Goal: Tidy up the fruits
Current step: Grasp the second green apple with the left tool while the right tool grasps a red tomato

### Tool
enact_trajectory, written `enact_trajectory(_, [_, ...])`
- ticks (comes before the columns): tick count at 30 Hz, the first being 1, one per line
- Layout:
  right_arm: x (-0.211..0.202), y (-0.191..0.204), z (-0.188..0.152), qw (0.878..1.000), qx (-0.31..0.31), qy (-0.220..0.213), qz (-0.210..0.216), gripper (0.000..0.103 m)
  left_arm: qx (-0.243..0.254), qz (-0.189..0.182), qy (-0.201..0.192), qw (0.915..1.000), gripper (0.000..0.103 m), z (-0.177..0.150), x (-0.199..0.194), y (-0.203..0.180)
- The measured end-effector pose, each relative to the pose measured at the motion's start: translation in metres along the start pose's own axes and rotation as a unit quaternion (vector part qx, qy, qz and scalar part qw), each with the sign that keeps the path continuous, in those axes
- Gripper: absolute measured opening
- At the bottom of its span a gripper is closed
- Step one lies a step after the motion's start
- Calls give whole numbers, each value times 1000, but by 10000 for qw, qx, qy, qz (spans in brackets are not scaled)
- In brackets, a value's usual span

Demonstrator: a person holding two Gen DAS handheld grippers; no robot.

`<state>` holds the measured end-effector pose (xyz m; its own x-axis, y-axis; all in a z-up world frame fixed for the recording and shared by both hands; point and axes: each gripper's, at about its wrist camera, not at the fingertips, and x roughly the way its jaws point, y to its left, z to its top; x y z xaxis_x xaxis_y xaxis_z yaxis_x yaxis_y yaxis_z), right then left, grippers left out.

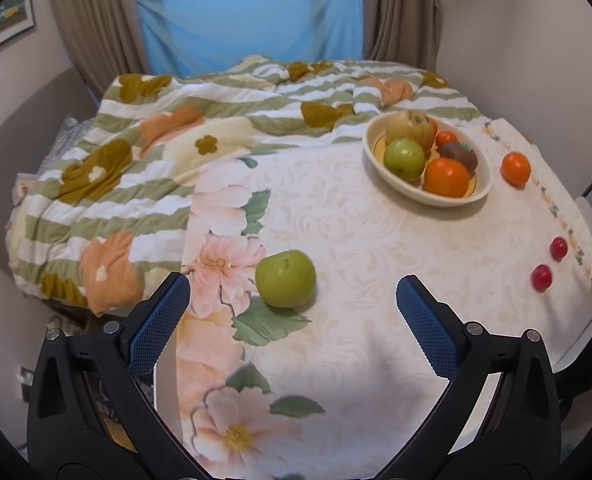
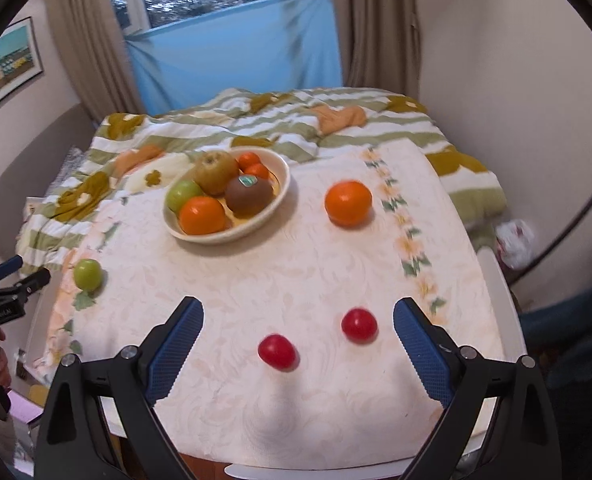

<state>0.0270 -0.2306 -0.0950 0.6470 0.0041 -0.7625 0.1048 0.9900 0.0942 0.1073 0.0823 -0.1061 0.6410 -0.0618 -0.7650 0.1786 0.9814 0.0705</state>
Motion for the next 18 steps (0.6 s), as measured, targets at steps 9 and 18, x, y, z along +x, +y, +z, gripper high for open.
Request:
enact_trajectory(9, [33, 13, -30, 9982, 355, 244, -414, 95, 167, -373, 379, 9984, 102, -3, 55, 16])
enact_trajectory(18, [51, 16, -45, 9956, 549, 476, -591, 94, 248, -535, 790, 9951, 78, -6, 93, 18])
